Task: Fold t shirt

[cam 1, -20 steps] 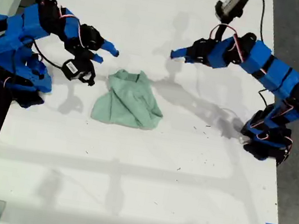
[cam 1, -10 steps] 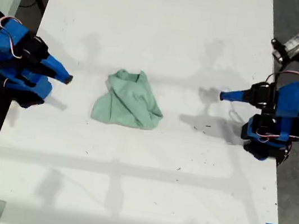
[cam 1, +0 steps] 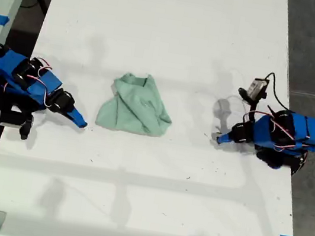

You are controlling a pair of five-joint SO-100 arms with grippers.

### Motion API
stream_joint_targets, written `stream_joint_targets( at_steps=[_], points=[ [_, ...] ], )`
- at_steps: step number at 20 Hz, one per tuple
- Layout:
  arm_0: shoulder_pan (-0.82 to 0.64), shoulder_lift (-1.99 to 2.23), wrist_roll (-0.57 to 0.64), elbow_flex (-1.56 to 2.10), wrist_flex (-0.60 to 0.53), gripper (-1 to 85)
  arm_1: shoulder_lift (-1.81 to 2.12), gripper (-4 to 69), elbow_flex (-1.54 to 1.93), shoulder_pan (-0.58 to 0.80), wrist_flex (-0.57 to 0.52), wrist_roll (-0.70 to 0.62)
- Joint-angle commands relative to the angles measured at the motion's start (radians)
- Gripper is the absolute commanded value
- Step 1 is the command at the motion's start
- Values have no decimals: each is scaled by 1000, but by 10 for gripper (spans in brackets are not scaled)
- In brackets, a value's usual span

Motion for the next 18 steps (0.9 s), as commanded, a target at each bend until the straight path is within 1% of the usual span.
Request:
stream_joint_targets(
  at_steps=[1, 2, 3, 4, 6, 8, 9, 10, 18],
  points=[
    [-135, 14, 302, 15, -12, 23, -5, 185, 37, 2, -25, -23],
    [-160, 15, 364, 12, -17, 59, -5, 185, 38, -11, -28, -28],
    [-179, 15, 382, 9, -18, 62, -5, 184, 38, -31, -28, -9],
    [-198, 15, 383, 8, -18, 62, -5, 183, 41, -35, -38, -12],
    [-227, 15, 347, 2, -15, 62, -5, 182, 38, -9, -48, -84],
    [-221, 15, 353, 2, -15, 62, -5, 181, 72, 11, -74, -6],
    [-216, 15, 353, 2, -15, 62, -5, 181, 74, 12, -74, -49],
    [-213, 15, 353, 2, -15, 62, -5, 181, 74, 9, -74, -63],
    [-215, 15, 353, 2, -15, 62, -5, 179, 74, 11, -74, -58]
  ],
)
